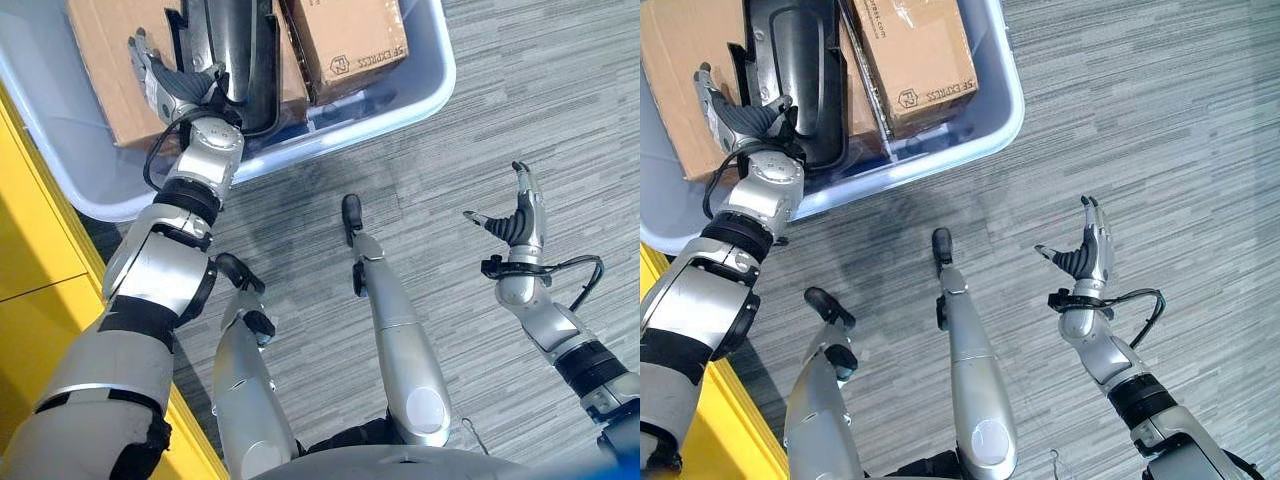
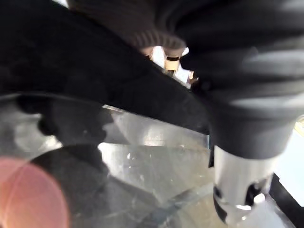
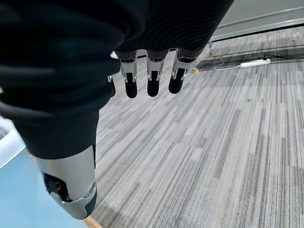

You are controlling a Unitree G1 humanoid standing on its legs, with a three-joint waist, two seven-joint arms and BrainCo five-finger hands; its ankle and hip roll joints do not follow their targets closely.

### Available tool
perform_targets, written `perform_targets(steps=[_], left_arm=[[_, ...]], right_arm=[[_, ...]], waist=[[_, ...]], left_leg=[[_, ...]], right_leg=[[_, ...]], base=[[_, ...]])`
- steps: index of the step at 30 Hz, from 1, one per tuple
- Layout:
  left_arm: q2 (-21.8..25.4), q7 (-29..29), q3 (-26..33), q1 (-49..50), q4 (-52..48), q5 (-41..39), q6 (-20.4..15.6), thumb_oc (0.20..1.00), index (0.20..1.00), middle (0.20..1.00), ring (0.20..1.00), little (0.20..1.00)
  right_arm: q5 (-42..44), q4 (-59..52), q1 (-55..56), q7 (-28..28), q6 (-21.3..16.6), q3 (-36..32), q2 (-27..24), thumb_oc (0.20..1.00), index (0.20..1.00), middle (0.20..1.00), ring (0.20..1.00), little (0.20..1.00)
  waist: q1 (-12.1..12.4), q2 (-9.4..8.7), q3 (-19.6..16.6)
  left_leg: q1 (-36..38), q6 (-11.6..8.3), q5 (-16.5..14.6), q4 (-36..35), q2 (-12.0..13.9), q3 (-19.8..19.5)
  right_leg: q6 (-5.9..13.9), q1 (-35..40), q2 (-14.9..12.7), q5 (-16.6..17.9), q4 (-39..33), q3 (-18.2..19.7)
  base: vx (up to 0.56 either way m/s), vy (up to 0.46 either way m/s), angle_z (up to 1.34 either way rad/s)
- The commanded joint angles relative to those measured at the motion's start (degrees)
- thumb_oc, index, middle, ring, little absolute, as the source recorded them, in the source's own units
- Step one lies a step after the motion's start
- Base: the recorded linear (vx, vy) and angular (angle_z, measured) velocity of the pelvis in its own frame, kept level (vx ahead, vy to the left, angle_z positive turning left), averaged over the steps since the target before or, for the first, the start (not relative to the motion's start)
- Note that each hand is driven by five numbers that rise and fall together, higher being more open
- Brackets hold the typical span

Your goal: Move parts from the plastic box to the shelf.

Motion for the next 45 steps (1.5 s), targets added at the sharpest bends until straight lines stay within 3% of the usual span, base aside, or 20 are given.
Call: perform_targets(steps=[1,11,12,13,14,20,34,39,40,43,45], left_arm=[[-2.85,-10.01,3.66,7.62,4.6,-7.3,3.47,1.0,1.0,1.0,1.0,1.0],[-5.48,-10.92,3.51,10.18,3.49,-7.49,4.7,1.0,1.0,1.0,1.0,1.0],[-5.99,-10.9,3.49,10.7,3.42,-7.3,5.04,0.661,0.661,0.661,0.661,0.661],[-6.07,-10.92,3.48,10.76,3.4,-7.25,5.06,0.576,0.576,0.576,0.576,0.576],[-6.44,-11.48,3.49,11.29,3.32,-7.11,5.57,0.2,0.2,0.2,0.2,0.2],[-7.93,-12.32,3.21,12.42,3.54,-7.57,7.33,0.2,0.2,0.2,0.2,0.2],[-11.53,-9.02,4.29,15.11,2.66,-9.99,6.17,0.2,0.2,0.2,0.2,0.2],[-10.79,-6.8,4.72,14.81,0.99,-7.82,1.58,0.2,0.2,0.2,0.2,0.2],[-9.79,-6.0,5.33,14.22,-0.58,-7.48,-0.91,0.2,0.2,0.2,0.2,0.2],[-9.09,-5.41,5.74,14.04,-1.81,-7.54,-2.53,0.2,0.2,0.2,0.2,0.2],[-7.0,-4.87,7.26,14.62,-5.95,-7.03,-5.83,0.2,0.2,0.2,0.2,0.2]], right_arm=[[1.6,-1.14,-0.22,-0.06,0.23,-2.69,-2.09,1.0,1.0,1.0,1.0,1.0],[1.62,-1.91,0.2,-0.01,0.76,-3.23,-1.72,1.0,1.0,1.0,1.0,1.0],[1.7,-1.89,0.23,-0.19,0.8,-3.24,-1.51,1.0,1.0,1.0,1.0,1.0],[1.72,-1.93,0.24,-0.22,0.86,-3.24,-1.47,1.0,1.0,1.0,1.0,1.0],[1.78,-2.14,0.3,-0.33,1.1,-3.27,-1.29,1.0,1.0,1.0,1.0,1.0],[1.69,-2.52,0.59,-0.21,1.33,-3.51,-1.06,1.0,1.0,1.0,1.0,1.0],[2.19,-3.03,1.13,-1.46,2.38,-3.17,-0.01,1.0,1.0,1.0,1.0,1.0],[2.57,-3.22,1.45,-1.37,1.53,-2.67,-0.29,1.0,1.0,1.0,1.0,1.0],[2.46,-3.56,2.08,-1.08,1.26,-2.89,-0.59,1.0,1.0,1.0,1.0,1.0],[1.79,-3.62,2.64,-1.1,0.64,-2.9,-0.75,1.0,1.0,1.0,1.0,1.0],[0.24,-4.62,4.75,-0.84,-0.69,-3.71,-1.21,1.0,1.0,1.0,1.0,1.0]], waist=[[-1.5,-3.02,-0.17],[-1.39,-3.28,-0.17],[-1.37,-3.33,-0.17],[-1.37,-3.35,-0.17],[-1.33,-3.42,-0.17],[-1.33,-3.67,-0.17],[-1.14,-4.29,-0.17],[-1.12,-4.23,-0.17],[-1.03,-3.64,-0.17],[-0.9,-3.19,-0.17],[-0.11,-1.53,-0.17]], left_leg=[[-6.08,-0.03,-8.06,12.69,0.66,-2.07],[-6.24,0.05,-8.28,13.05,0.67,-2.24],[-6.19,0.04,-8.27,13.02,0.68,-2.23],[-6.2,0.04,-8.29,13.03,0.68,-2.24],[-6.24,0.02,-8.31,13.05,0.72,-2.29],[-6.17,0.07,-8.35,13.08,0.78,-2.33],[-6.13,0.0,-8.51,13.04,0.9,-2.54],[-5.32,0.1,-8.57,13.06,1.19,-2.3],[-4.18,0.16,-8.4,12.51,1.06,-2.21],[-3.15,0.18,-8.17,11.91,0.91,-2.09],[0.75,0.23,-7.33,9.52,0.4,-1.67]], right_leg=[[0.08,2.63,1.3,-4.54,-0.63,-4.98],[0.23,2.7,1.4,-4.43,-0.62,-4.93],[0.26,2.78,1.42,-4.32,-0.73,-5.0],[0.27,2.77,1.42,-4.33,-0.71,-5.0],[0.33,2.69,1.4,-4.32,-0.61,-5.04],[0.47,2.81,1.43,-4.21,-0.63,-5.07],[0.75,2.97,1.49,-3.8,-1.01,-5.21],[0.57,3.53,1.56,-4.17,-0.64,-5.05],[0.37,4.4,1.48,-4.69,-0.44,-4.83],[0.27,5.22,1.35,-5.05,-0.43,-4.73],[0.27,8.42,0.64,-6.04,-0.54,-5.36]], base=[[0.0,0.0,0.0],[0.0,-0.001,-0.01],[0.0,0.0,0.0],[0.0,0.0,0.0],[0.0,0.0,0.0],[0.0,-0.005,0.01],[0.01,-0.028,0.0],[0.0,0.0,0.0],[0.0,0.0,0.0],[-0.01,0.027,0.01],[-0.04,0.068,0.03]])
